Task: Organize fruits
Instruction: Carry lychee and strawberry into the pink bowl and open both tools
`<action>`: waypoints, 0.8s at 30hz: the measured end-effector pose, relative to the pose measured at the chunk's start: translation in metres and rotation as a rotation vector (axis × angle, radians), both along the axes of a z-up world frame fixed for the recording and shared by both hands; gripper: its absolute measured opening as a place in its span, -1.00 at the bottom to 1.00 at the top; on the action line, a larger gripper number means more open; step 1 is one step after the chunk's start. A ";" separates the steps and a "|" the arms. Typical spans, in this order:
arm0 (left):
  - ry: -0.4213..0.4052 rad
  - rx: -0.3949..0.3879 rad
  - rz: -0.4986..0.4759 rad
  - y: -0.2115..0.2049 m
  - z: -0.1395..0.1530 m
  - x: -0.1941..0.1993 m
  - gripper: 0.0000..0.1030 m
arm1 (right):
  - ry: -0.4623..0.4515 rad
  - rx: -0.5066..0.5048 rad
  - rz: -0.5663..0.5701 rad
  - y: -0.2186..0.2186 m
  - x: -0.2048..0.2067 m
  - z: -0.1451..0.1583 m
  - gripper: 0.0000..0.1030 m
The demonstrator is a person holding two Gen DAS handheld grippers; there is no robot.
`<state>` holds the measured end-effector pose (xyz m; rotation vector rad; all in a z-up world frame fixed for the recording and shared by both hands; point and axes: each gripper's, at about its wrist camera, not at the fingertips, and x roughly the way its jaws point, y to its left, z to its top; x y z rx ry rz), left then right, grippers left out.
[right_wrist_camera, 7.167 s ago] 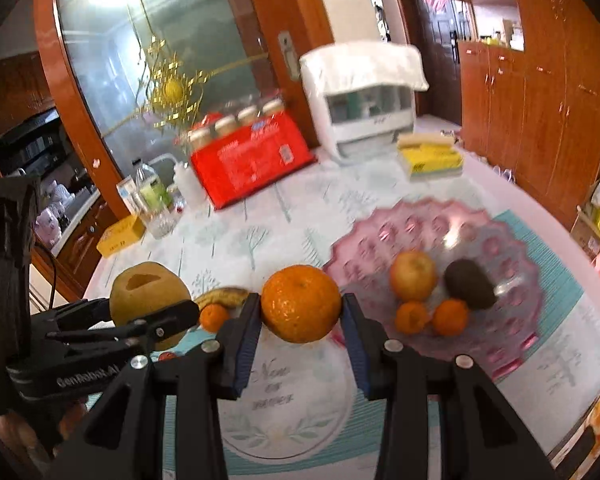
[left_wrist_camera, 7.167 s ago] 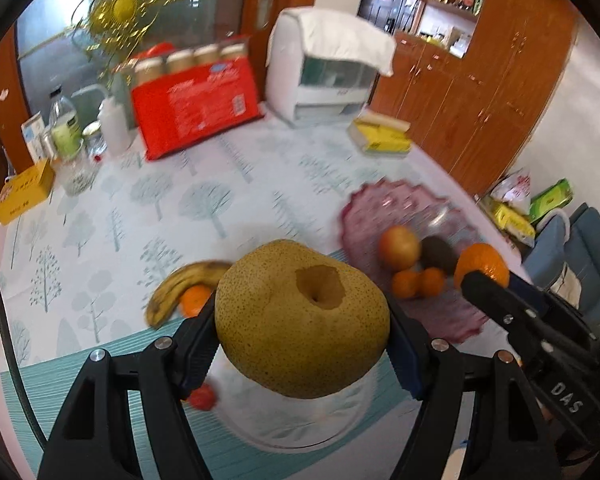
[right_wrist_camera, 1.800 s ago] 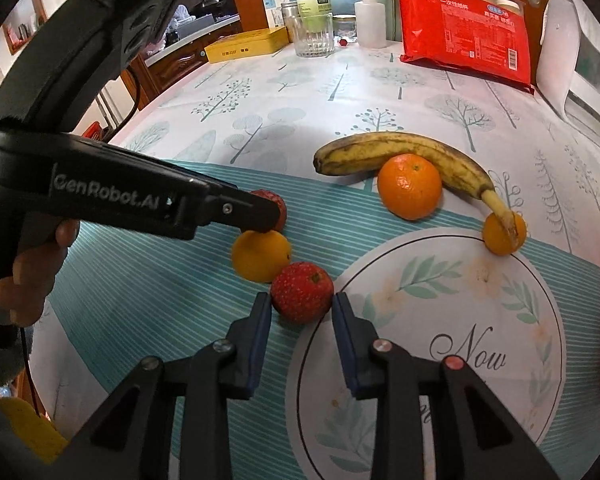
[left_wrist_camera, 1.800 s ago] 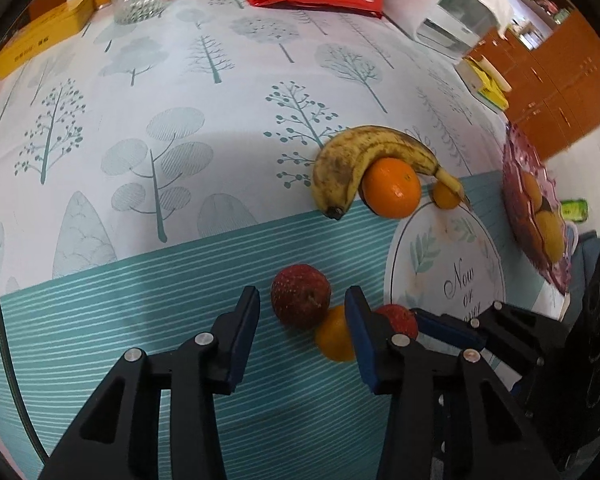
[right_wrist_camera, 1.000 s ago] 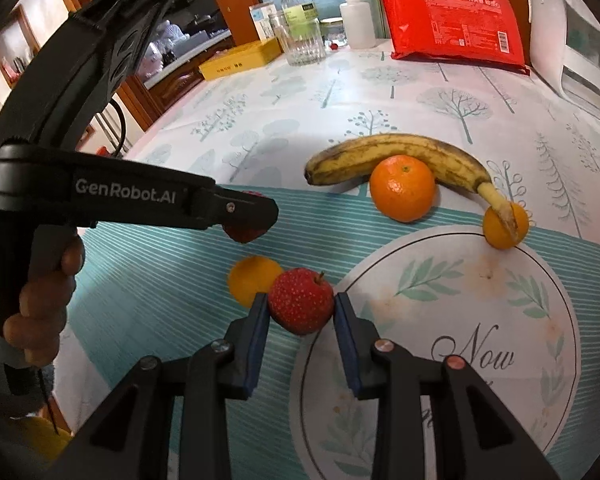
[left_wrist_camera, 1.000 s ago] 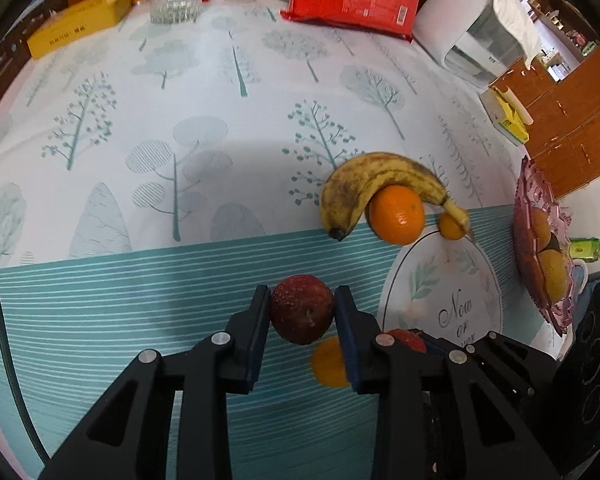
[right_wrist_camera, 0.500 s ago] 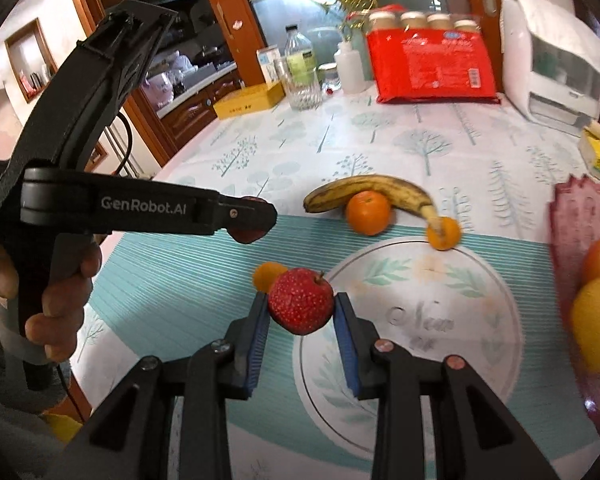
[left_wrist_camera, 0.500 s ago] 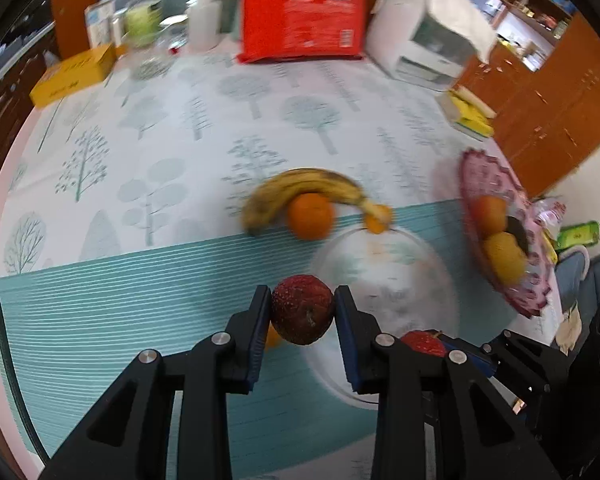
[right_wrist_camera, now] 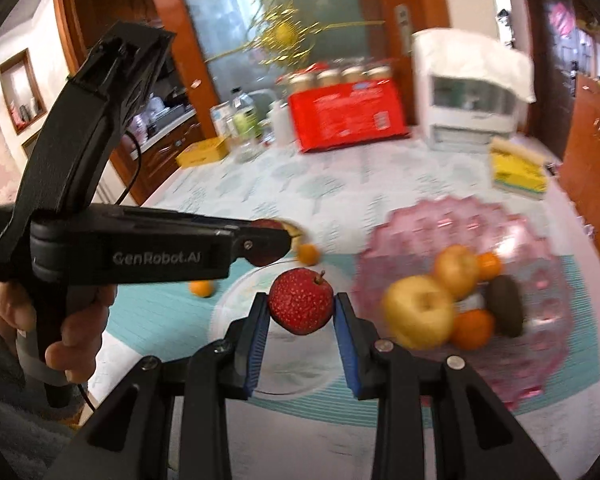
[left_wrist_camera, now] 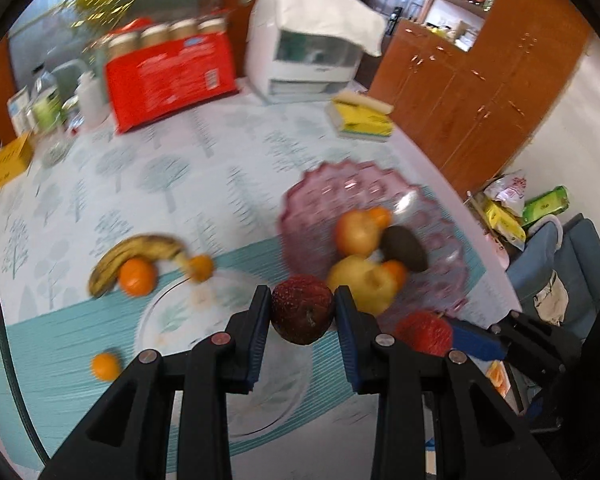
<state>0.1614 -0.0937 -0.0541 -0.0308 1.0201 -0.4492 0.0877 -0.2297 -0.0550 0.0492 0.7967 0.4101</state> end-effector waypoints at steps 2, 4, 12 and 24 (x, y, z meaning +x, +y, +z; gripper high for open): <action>-0.024 0.005 -0.006 -0.024 0.009 0.001 -0.40 | -0.014 -0.008 -0.015 -0.019 0.003 0.009 -0.36; -0.043 0.013 -0.007 -0.042 0.016 0.003 -0.40 | -0.029 -0.032 -0.037 -0.040 0.008 0.019 -0.36; -0.068 0.085 0.017 -0.106 0.020 0.036 -0.40 | 0.025 -0.072 -0.136 -0.108 0.050 0.032 -0.36; 0.056 0.254 0.037 -0.153 -0.042 0.089 -0.40 | 0.213 -0.092 -0.221 -0.151 0.105 -0.029 -0.35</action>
